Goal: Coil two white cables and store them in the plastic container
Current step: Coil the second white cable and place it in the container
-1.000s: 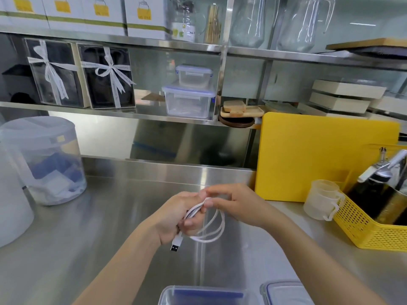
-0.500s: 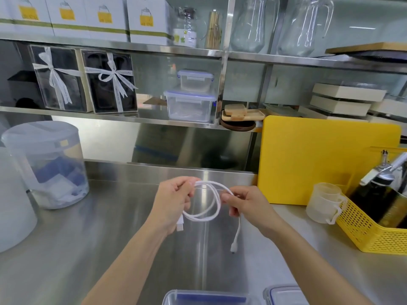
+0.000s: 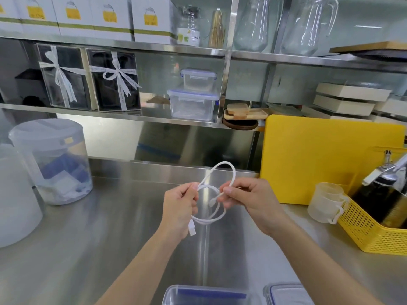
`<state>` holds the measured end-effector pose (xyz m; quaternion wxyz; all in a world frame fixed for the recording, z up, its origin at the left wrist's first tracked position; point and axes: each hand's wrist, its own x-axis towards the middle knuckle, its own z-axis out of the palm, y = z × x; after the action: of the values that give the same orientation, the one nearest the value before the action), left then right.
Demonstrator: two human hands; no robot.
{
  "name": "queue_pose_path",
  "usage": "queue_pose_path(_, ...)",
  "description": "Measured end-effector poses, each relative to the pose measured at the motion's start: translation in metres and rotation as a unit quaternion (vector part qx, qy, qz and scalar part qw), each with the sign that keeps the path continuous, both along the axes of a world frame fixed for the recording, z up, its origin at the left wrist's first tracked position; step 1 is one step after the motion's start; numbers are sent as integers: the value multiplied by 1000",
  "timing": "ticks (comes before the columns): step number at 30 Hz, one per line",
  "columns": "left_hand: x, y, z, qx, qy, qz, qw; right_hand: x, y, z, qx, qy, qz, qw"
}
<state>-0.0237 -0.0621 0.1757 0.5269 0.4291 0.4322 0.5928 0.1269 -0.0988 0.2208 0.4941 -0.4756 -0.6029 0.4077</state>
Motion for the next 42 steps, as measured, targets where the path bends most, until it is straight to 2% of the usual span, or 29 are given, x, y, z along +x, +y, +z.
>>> queue_pose_path(5,5,-8,6,-33,-65,-35,997,-12,3,-31,48,-156,-127,978)
queue_pose_path(9,8,-15,8,-44,-64,-70,994,-17,4,-44,58,-116,-175,976)
queue_pose_path(11,10,-20,10,-44,-62,-91,993,-14,7,-46,51,-100,-148,983)
queue_pose_path(15,10,-23,11,-47,-66,-108,991,-4,6,-50,23,4,-16,1000)
queue_pose_path(19,7,-17,12,-61,-74,-89,991,-1,5,-60,48,-32,-7,998)
queue_pose_path(23,-14,-1,17,-68,-129,-69,987,19,-1,-62,46,-26,11,999)
queue_pose_path(28,-25,5,15,-58,-110,-89,988,47,-2,-67,-8,-88,-32,996)
queue_pose_path(30,-18,2,14,-60,-119,-100,986,46,-1,-65,-31,-115,-20,993)
queue_pose_path(33,-5,-5,9,-64,-104,-117,986,31,-4,-59,-28,-68,32,997)
queue_pose_path(35,4,-12,4,-69,-78,-138,985,15,-5,-53,6,-26,22,999)
queue_pose_path(38,6,-19,6,-110,-98,-195,970,4,-4,-45,50,-5,-28,998)
queue_pose_path(40,-5,-18,12,-153,-81,-252,952,11,-3,-38,23,-6,1,1000)
queue_pose_path(42,-18,-16,17,-178,4,-312,933,21,-4,-32,-15,-53,59,997)
